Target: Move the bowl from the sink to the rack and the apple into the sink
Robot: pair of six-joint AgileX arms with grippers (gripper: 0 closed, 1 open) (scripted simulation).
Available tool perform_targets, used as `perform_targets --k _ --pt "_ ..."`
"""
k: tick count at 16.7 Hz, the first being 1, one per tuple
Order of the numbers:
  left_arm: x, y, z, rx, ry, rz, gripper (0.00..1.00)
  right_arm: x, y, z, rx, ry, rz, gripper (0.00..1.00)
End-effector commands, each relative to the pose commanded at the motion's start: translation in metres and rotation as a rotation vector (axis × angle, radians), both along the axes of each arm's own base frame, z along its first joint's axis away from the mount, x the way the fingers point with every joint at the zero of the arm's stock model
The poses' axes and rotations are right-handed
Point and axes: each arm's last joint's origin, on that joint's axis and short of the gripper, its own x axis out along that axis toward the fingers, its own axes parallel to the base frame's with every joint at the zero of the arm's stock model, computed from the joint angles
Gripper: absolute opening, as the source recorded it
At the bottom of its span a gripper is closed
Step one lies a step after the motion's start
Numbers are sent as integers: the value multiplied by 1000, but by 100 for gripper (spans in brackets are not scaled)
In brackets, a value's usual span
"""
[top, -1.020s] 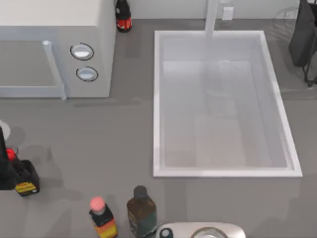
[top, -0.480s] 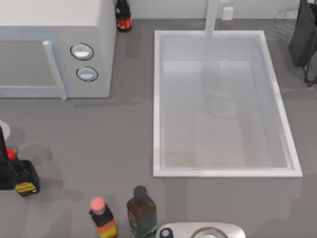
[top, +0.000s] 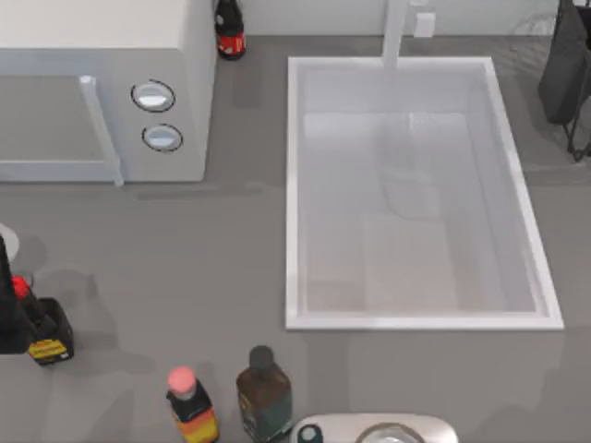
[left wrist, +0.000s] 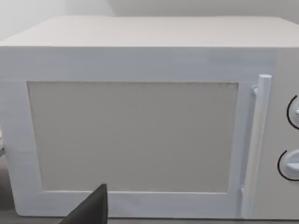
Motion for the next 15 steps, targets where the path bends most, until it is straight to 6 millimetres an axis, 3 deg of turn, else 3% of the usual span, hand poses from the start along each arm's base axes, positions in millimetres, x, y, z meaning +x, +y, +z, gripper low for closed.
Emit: perform_targets --k 1,5,12,15 --pt "0 0 0 0 0 0 100 -14 1 29 4 -17 -60 0" --pt "0 0 0 0 0 0 100 -9 -1 45 1 -18 -57 0" --pt "0 0 0 0 0 0 100 -12 0 120 7 -5 -60 0" --pt "0 0 0 0 0 0 100 -14 1 129 4 -17 -60 0"
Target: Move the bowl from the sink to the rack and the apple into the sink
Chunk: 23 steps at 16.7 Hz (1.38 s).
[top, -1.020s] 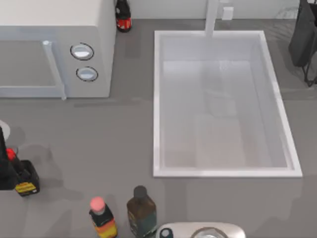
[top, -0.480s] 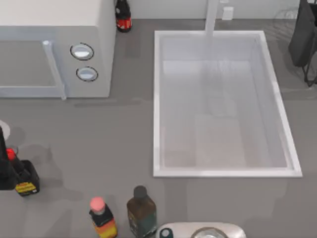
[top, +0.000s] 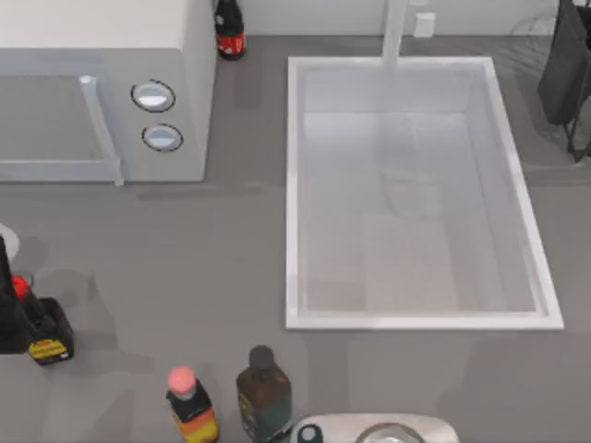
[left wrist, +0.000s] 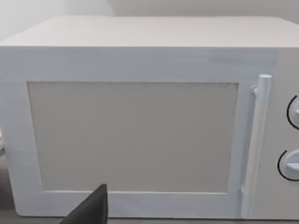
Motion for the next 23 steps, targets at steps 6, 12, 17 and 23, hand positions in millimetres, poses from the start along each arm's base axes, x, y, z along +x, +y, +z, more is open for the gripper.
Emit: perform_targets --k 6,12,17,23 --pt "0 0 0 0 0 0 100 9 6 -3 -34 -41 29 0" --pt "0 0 0 0 0 0 100 59 45 -18 -220 -302 148 0" --pt "0 0 0 0 0 0 100 95 110 -34 -350 -672 214 0" --pt "0 0 0 0 0 0 100 91 203 -35 -310 -1172 182 0"
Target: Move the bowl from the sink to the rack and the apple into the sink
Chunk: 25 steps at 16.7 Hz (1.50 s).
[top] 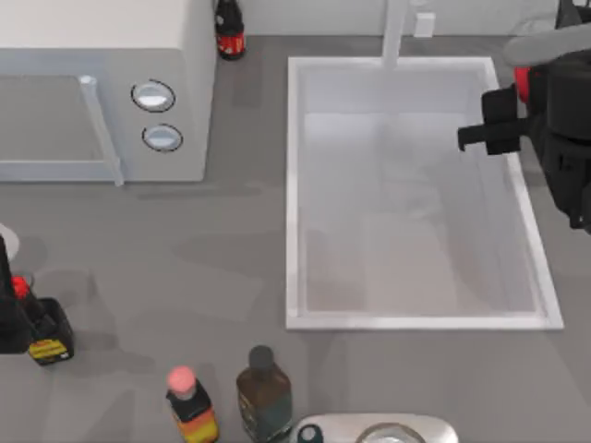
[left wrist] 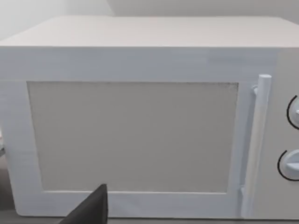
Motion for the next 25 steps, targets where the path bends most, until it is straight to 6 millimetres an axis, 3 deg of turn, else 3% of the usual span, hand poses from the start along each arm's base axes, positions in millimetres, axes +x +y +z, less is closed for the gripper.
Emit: perform_targets --k 4,7,16,19,25 --pt "0 0 0 0 0 0 100 -25 44 11 144 -242 51 0" --pt "0 0 0 0 0 0 100 -41 62 19 233 -340 76 0" --pt "0 0 0 0 0 0 100 -43 67 18 259 -362 84 0" --pt "0 0 0 0 0 0 100 -39 72 -4 253 -356 85 0" --pt "0 0 0 0 0 0 100 -35 76 -75 251 -355 86 0"
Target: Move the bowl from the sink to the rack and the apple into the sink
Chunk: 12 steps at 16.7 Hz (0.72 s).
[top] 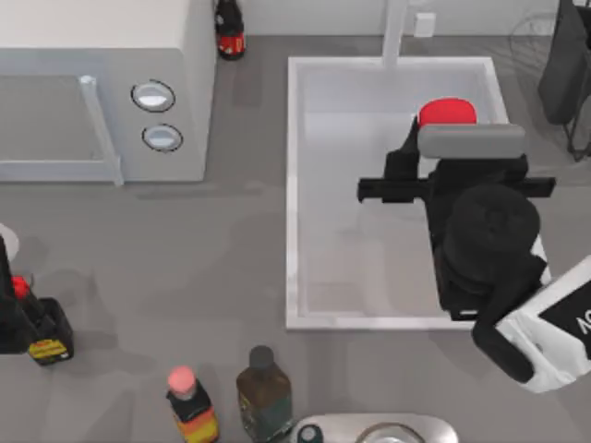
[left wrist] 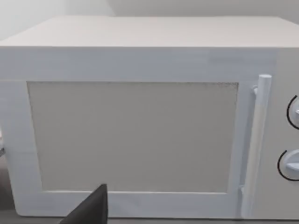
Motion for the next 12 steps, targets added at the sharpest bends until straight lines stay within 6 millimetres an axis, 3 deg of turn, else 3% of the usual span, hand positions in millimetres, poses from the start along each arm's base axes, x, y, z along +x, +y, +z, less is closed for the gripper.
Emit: perform_targets --k 6,11,12 --pt "0 0 0 0 0 0 100 -9 -9 -50 9 -9 -2 0" --pt "0 0 0 0 0 0 100 -10 -10 -53 9 -9 -3 0" --pt "0 0 0 0 0 0 100 -10 -10 -53 9 -9 -3 8"
